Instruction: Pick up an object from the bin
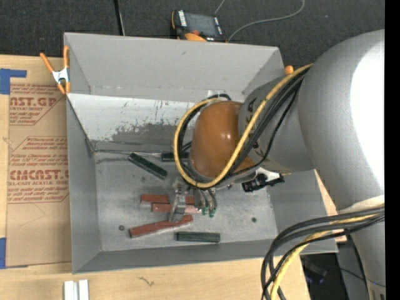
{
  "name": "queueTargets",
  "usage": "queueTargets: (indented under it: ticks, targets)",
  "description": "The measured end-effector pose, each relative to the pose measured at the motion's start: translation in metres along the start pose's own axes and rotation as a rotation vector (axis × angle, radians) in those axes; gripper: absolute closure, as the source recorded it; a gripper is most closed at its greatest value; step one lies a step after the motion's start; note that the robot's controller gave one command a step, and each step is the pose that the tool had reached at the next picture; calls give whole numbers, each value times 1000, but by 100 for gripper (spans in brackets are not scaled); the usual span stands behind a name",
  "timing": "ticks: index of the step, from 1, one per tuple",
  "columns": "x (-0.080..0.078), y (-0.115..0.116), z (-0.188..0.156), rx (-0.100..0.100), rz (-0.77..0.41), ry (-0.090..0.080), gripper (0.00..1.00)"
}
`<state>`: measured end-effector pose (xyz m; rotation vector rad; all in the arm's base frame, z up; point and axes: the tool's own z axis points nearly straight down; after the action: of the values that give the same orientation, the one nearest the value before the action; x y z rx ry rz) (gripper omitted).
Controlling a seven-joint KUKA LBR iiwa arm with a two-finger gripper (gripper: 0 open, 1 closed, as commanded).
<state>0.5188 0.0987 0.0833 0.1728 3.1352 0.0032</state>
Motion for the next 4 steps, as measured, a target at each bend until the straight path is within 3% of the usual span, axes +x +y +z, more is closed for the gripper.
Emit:
queueTargets:
  ticks: [1,2,3,4]
  targets:
    - [-44,22,-75,0,-354,-6,100]
    - [-43,22,-72,0,-352,0,0]
    - [-42,25,12,0,-662,5,0]
    - [-43,25,10,-1,-660,1,100]
